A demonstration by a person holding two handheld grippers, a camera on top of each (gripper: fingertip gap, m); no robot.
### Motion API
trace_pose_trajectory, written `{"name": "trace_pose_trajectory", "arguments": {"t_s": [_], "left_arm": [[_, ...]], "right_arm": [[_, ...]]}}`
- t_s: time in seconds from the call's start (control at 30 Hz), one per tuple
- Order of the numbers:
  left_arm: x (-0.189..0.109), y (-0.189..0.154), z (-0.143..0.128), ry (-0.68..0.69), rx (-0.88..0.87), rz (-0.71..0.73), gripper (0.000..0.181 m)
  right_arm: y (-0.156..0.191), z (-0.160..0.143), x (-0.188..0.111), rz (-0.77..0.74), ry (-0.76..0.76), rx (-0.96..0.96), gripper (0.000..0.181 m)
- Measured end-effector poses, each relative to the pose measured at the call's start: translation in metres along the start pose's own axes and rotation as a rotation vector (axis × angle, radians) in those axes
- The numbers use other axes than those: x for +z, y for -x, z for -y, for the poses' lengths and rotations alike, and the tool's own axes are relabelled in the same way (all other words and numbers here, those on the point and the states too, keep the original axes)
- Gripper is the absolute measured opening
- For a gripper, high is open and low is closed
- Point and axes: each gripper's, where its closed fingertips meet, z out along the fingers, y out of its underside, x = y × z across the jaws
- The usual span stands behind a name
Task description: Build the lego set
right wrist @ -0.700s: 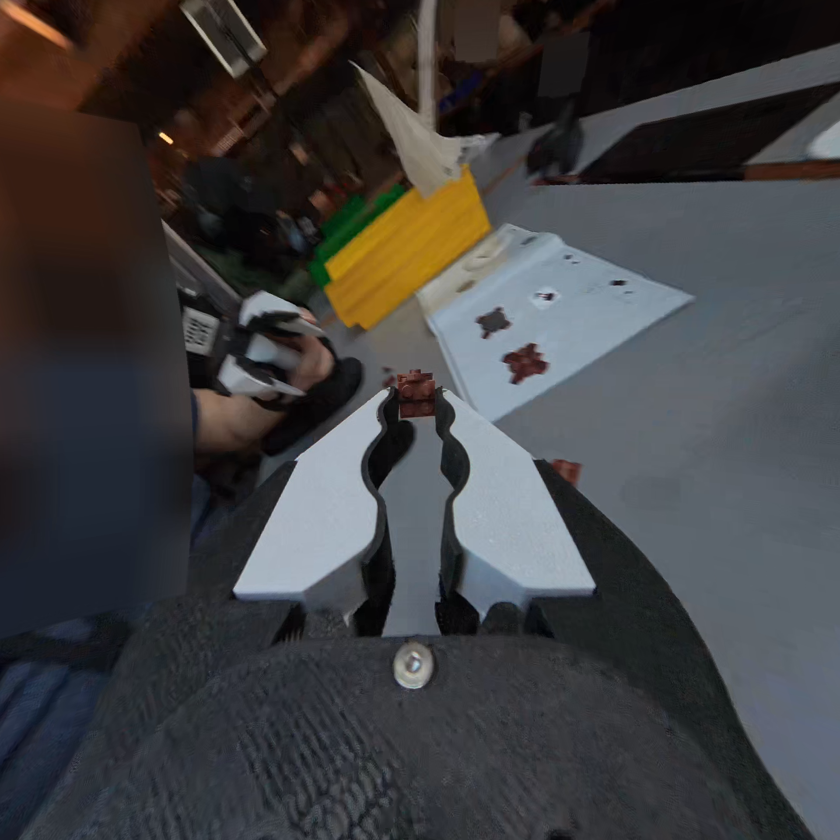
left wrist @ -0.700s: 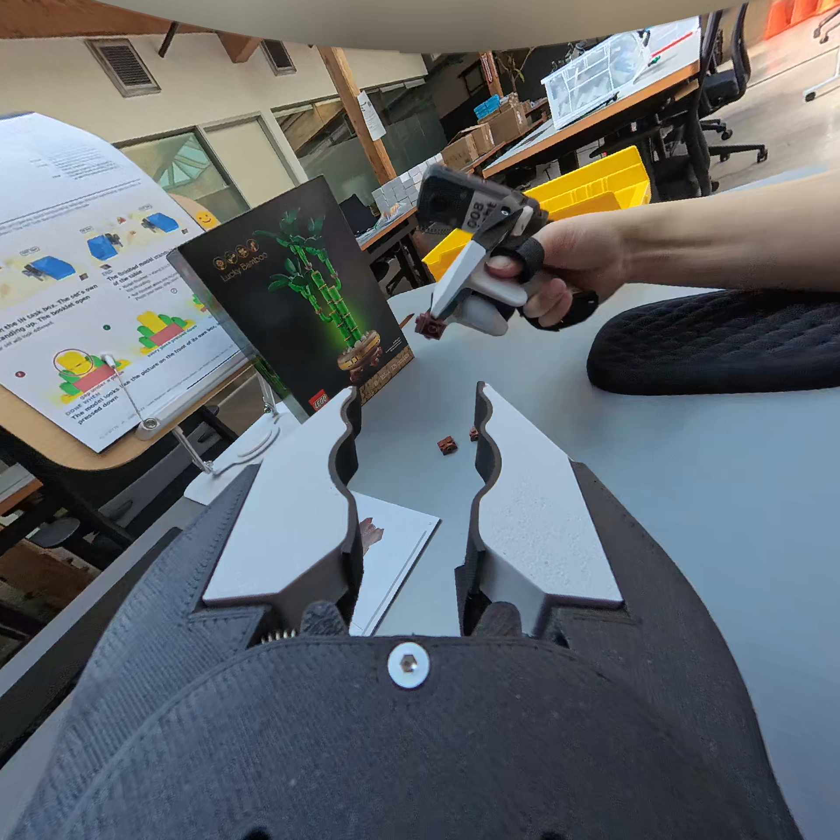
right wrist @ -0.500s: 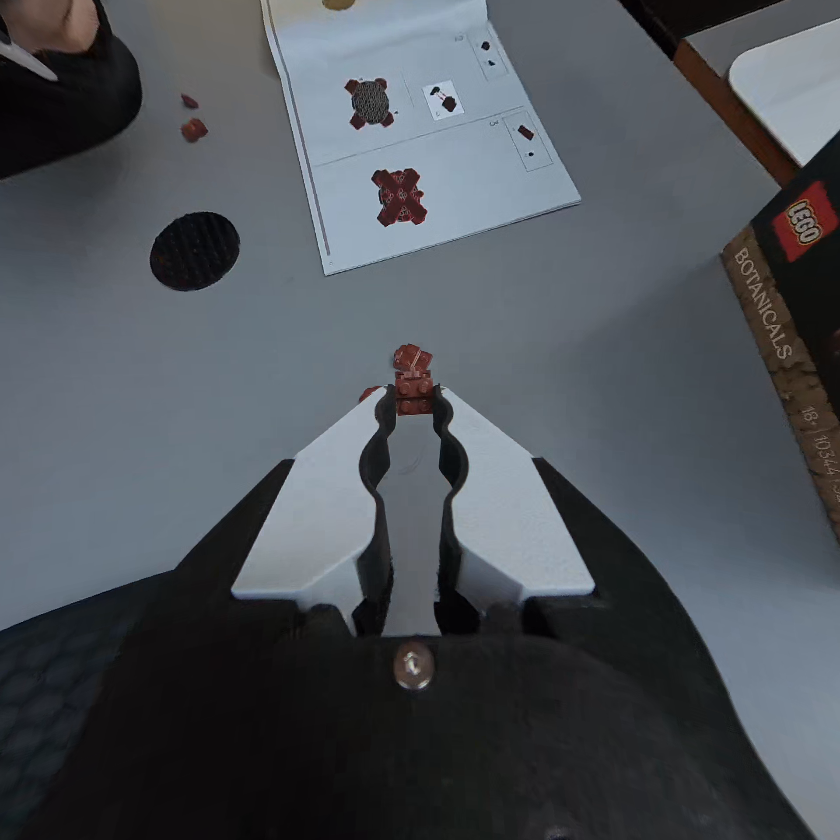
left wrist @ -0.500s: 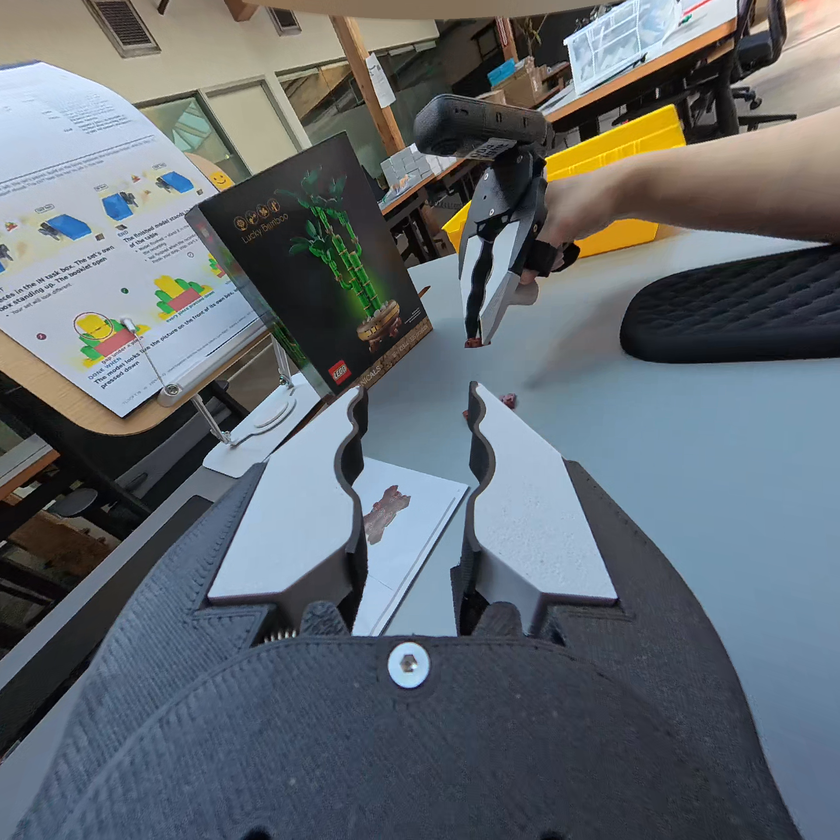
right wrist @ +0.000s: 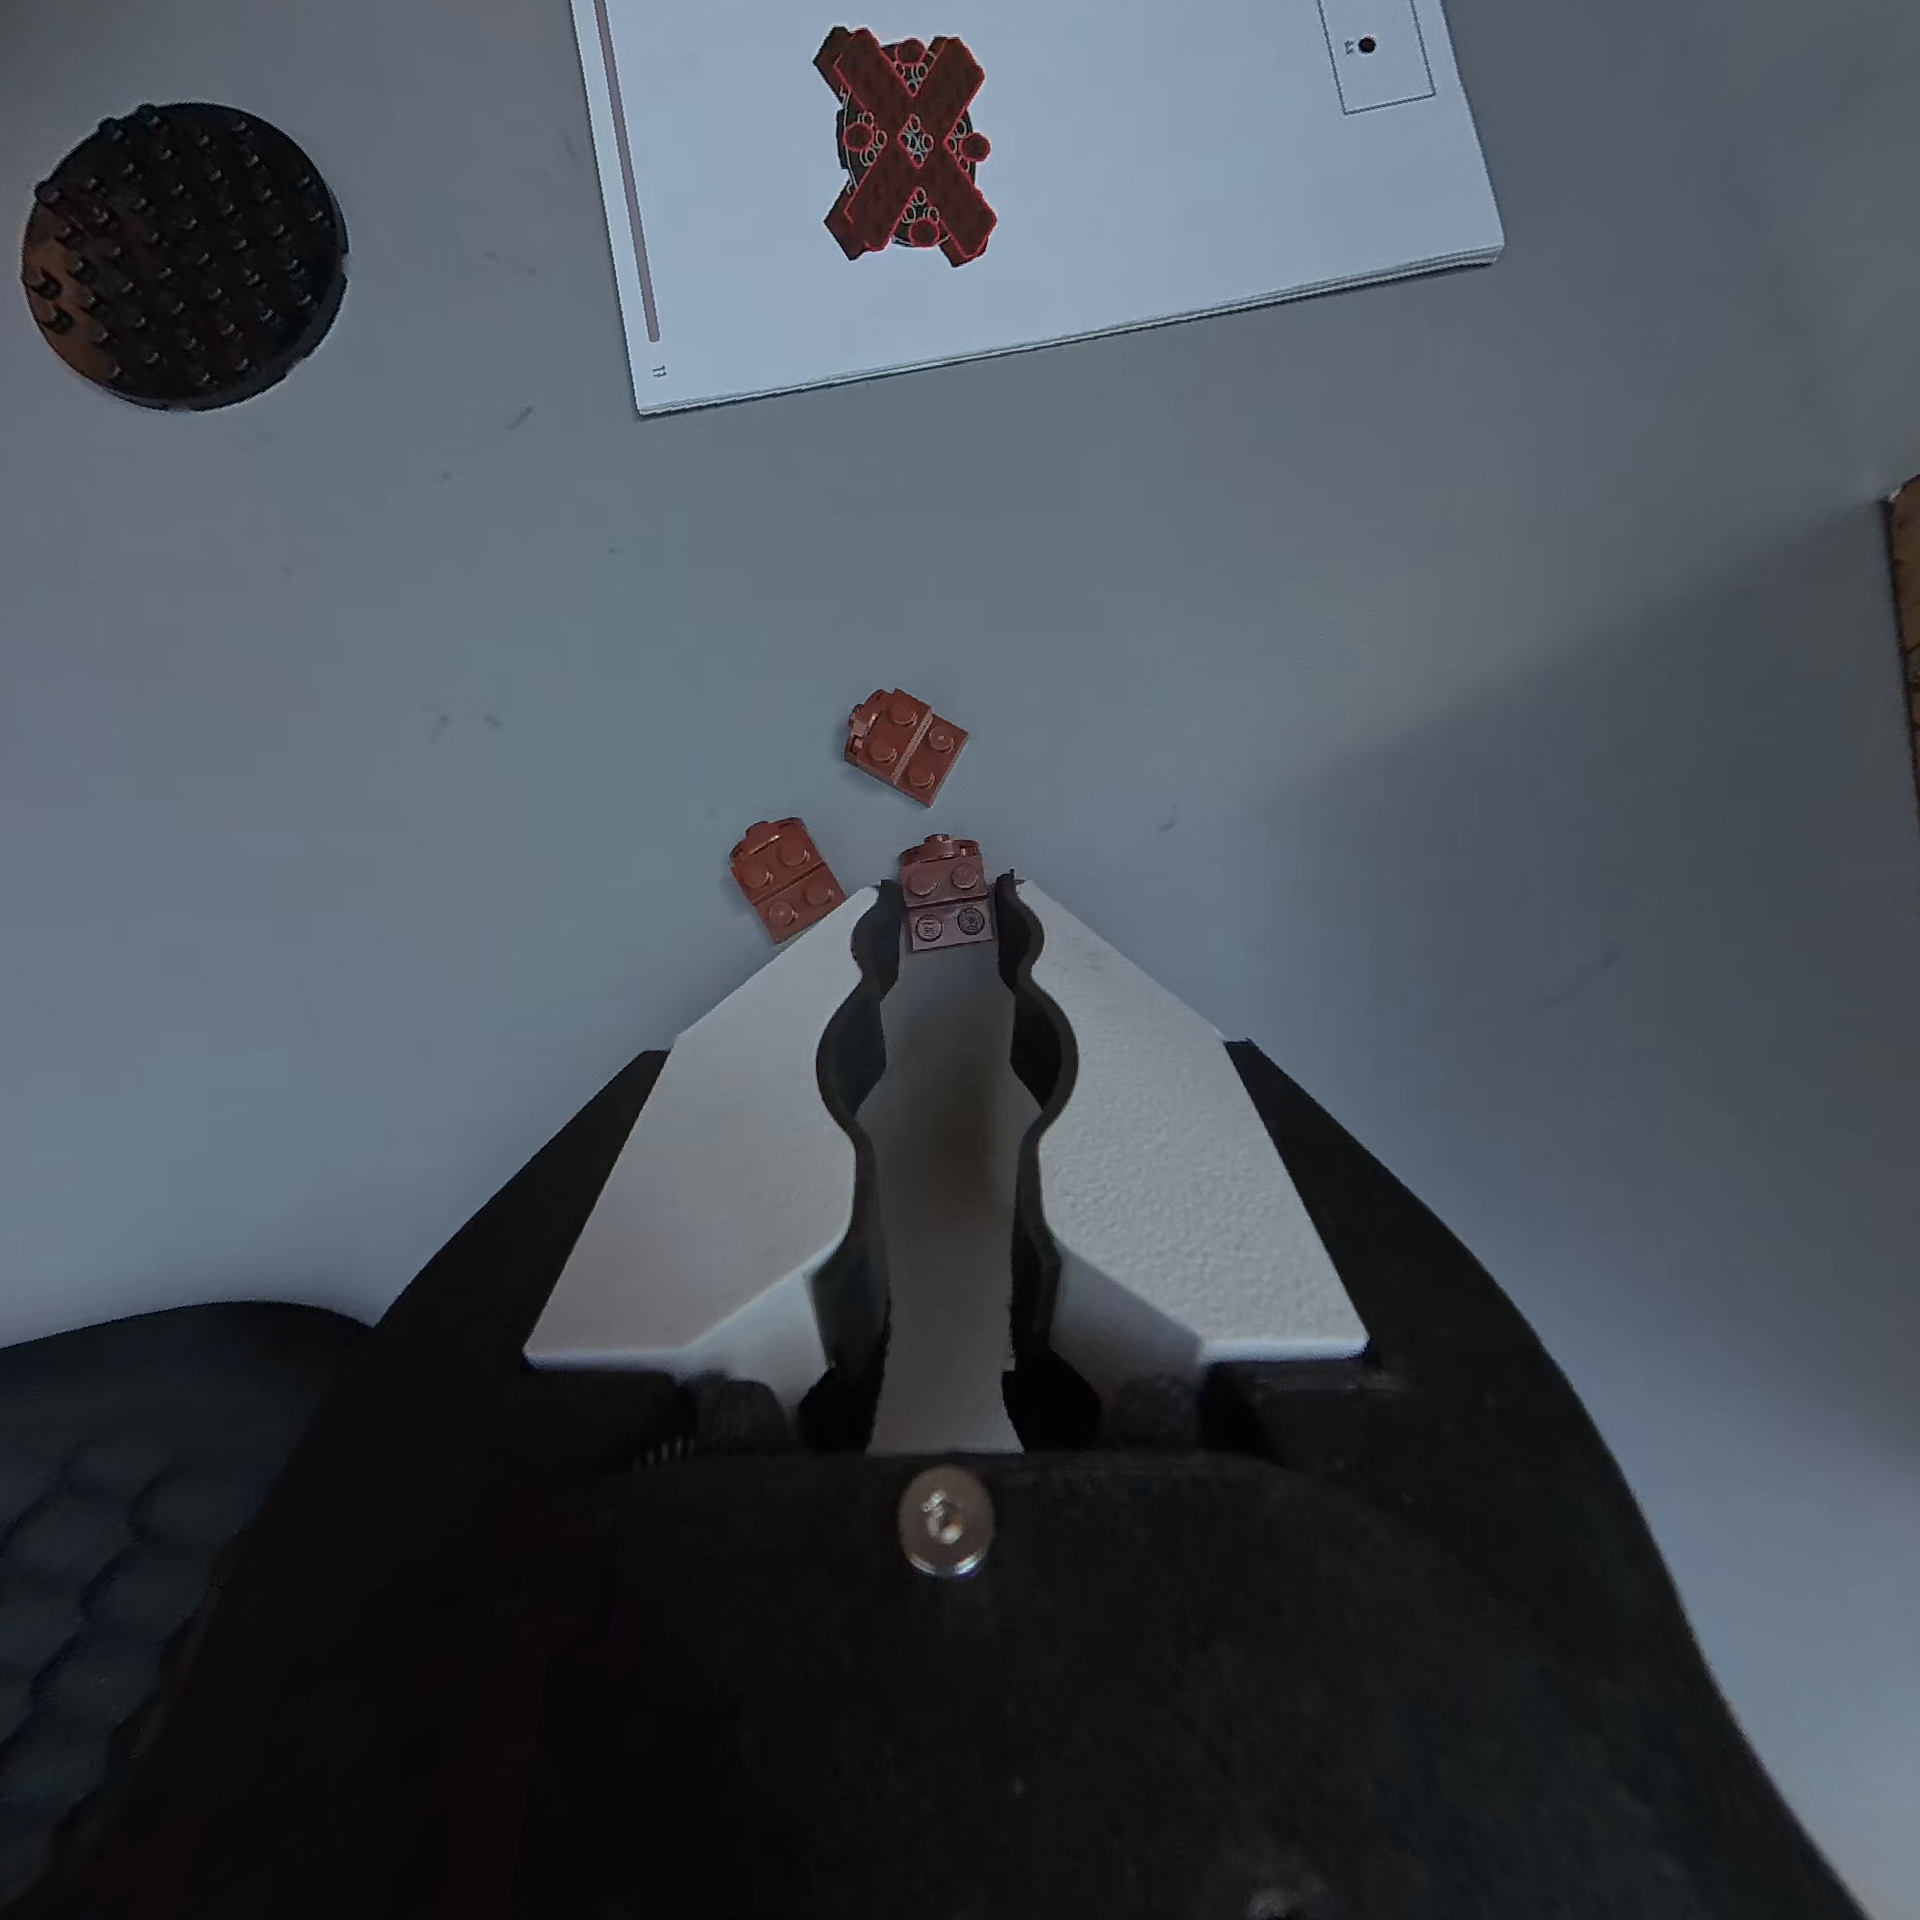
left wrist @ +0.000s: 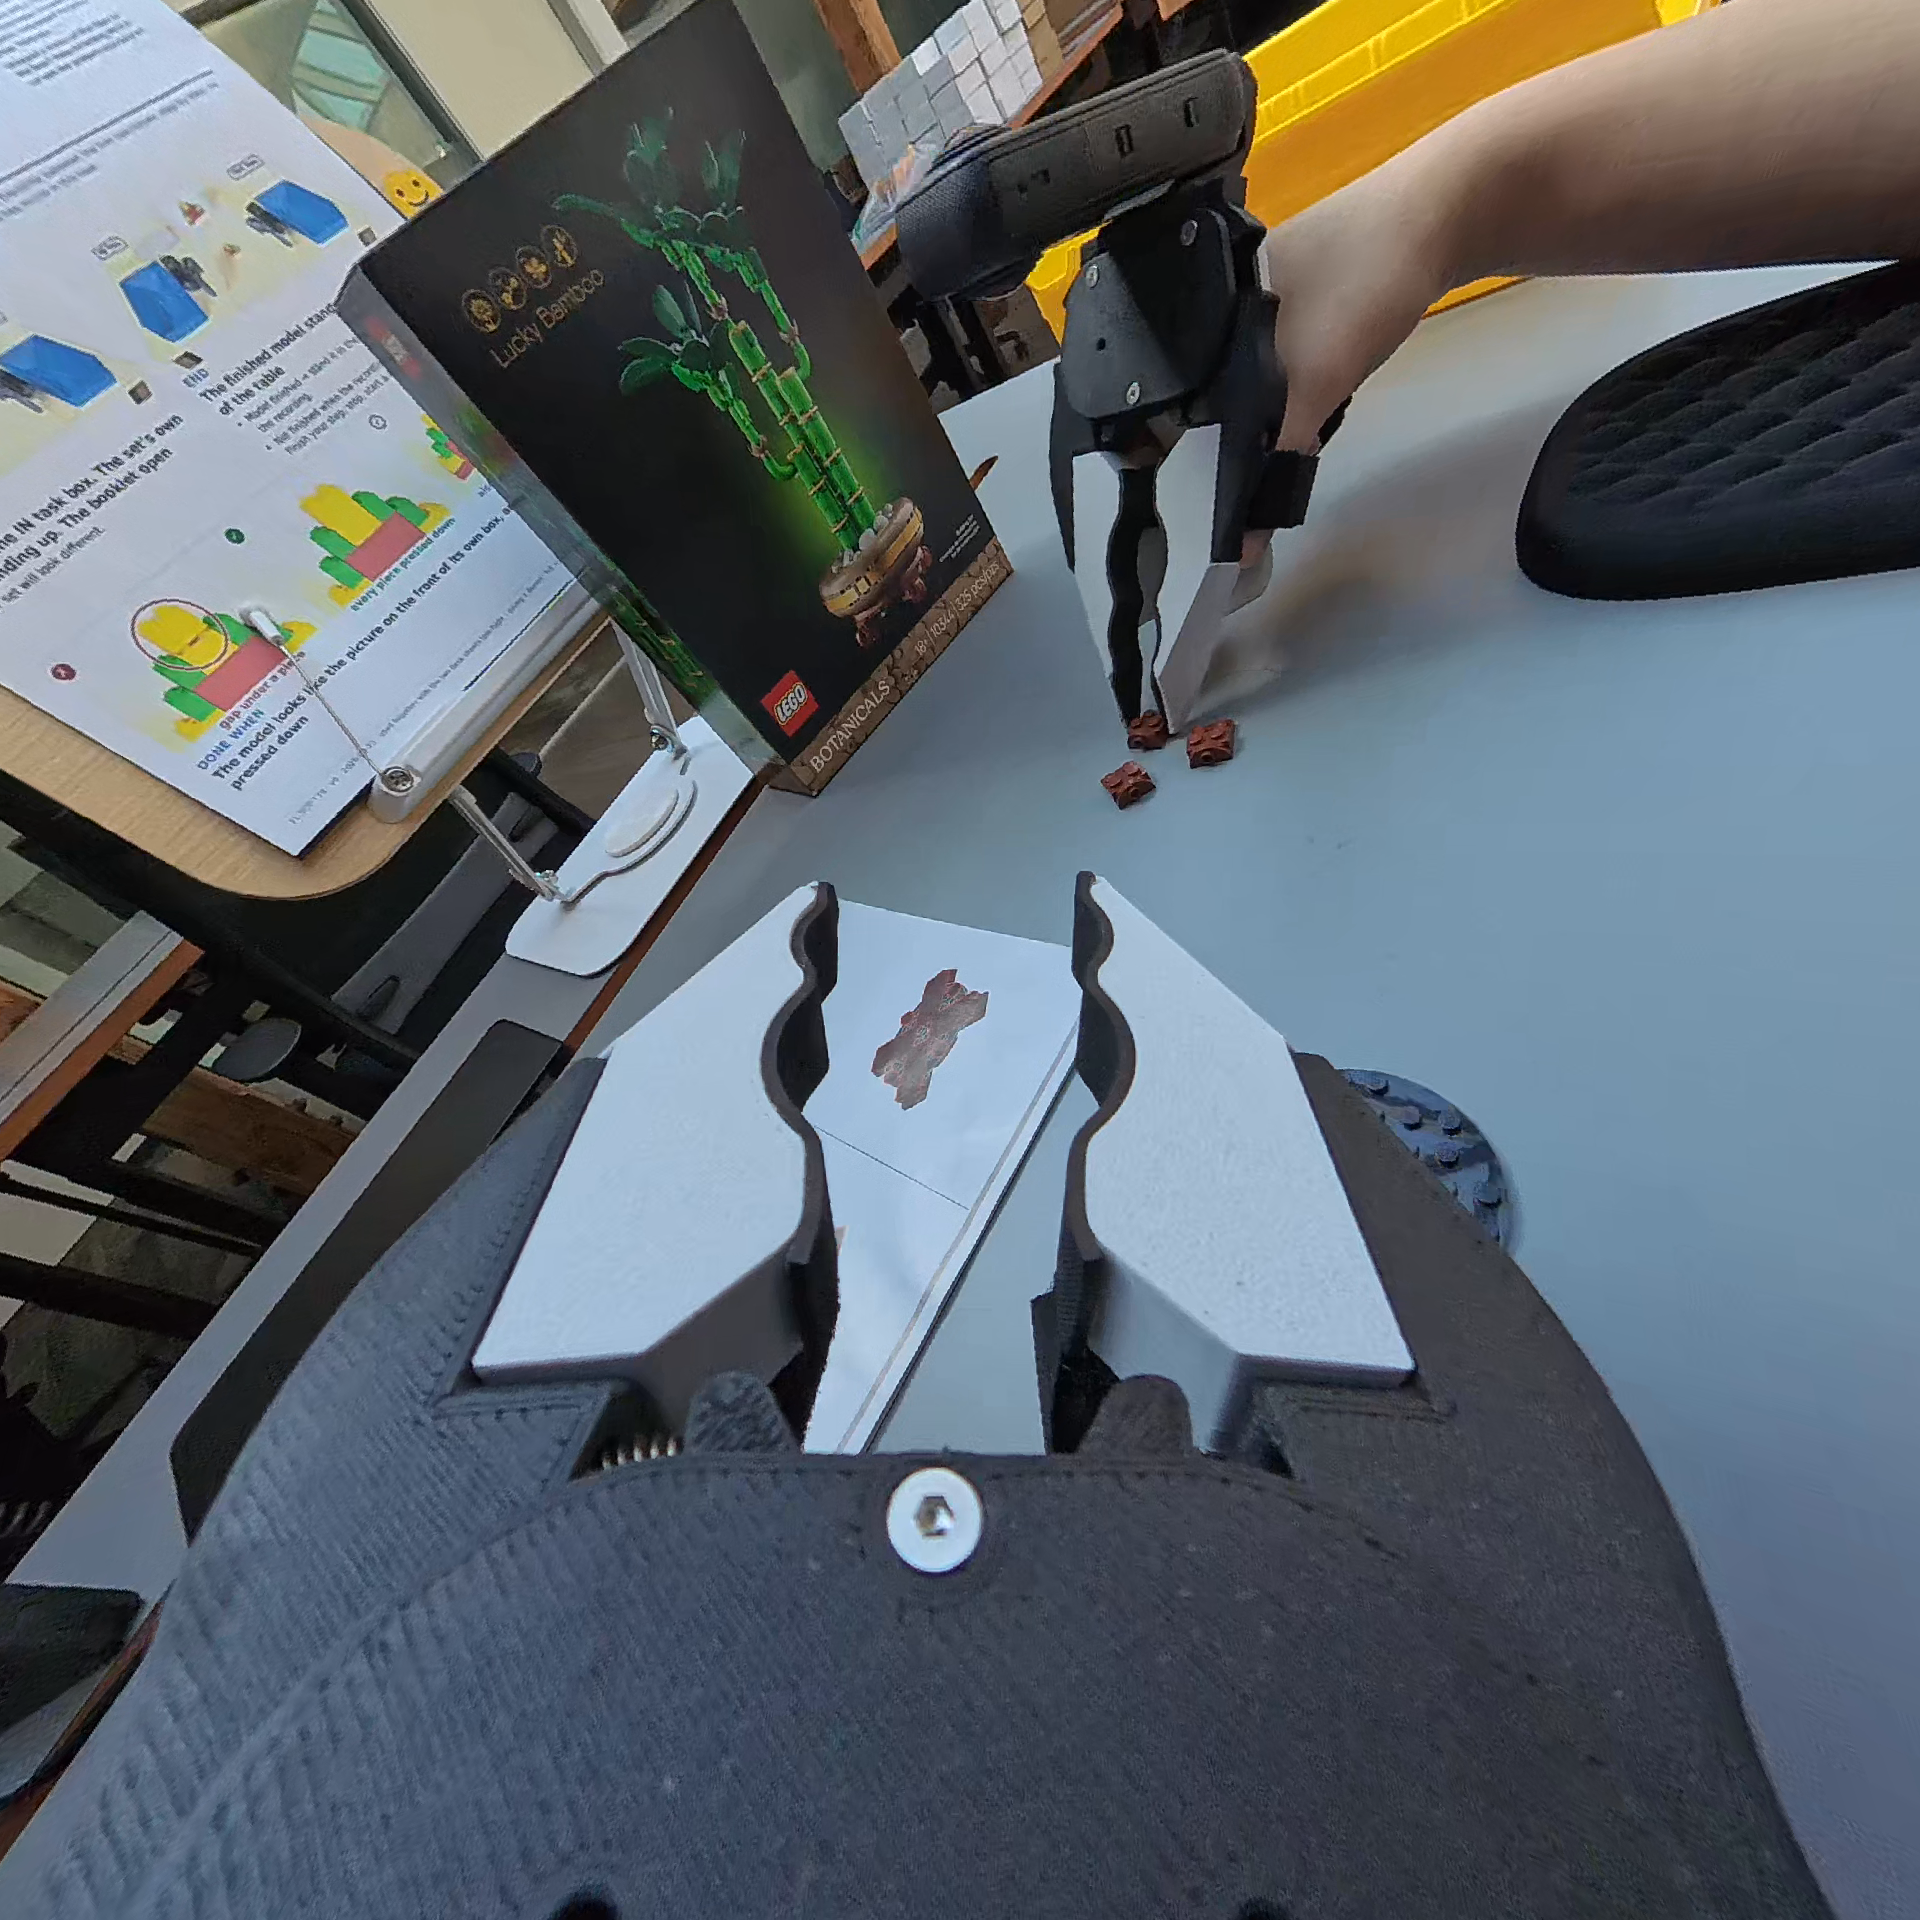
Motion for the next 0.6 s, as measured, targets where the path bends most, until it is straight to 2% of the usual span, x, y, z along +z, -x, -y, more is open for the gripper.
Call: {"name": "trace_pose_trajectory", "arguments": {"t_s": [0.1, 0.13, 0.23, 0.3, 0.37, 0.43, 0.5, 0.6], "left_arm": [[-0.011, 0.019, -0.006, 0.012, -0.007, 0.006, 0.044], [-0.018, 0.025, -0.010, 0.023, -0.005, -0.008, 0.039], [-0.045, 0.040, -0.025, 0.071, -0.048, -0.103, 0.036], [-0.064, 0.051, -0.028, 0.036, -0.135, -0.146, 0.039], [-0.080, 0.077, -0.014, -0.135, -0.222, -0.087, 0.035], [-0.096, 0.097, 0.005, -0.338, -0.315, -0.051, 0.029], [-0.106, 0.109, 0.011, -0.456, -0.356, -0.009, 0.026], [-0.109, 0.118, 0.011, -0.509, -0.360, 0.065, 0.026]], "right_arm": [[0.002, 0.002, -0.008, -0.023, -0.076, -0.002, 0.029], [0.004, 0.005, -0.015, -0.034, -0.122, 0.000, 0.031], [0.012, 0.026, -0.038, -0.107, -0.280, -0.015, 0.031], [0.035, 0.059, -0.047, -0.116, -0.373, -0.089, 0.031], [0.080, 0.109, -0.041, -0.043, -0.500, -0.213, 0.031], [0.135, 0.148, -0.016, 0.098, -0.553, -0.330, 0.028], [0.171, 0.169, 0.025, 0.201, -0.512, -0.390, 0.028], [0.179, 0.182, 0.091, 0.195, -0.369, -0.450, 0.028]]}}
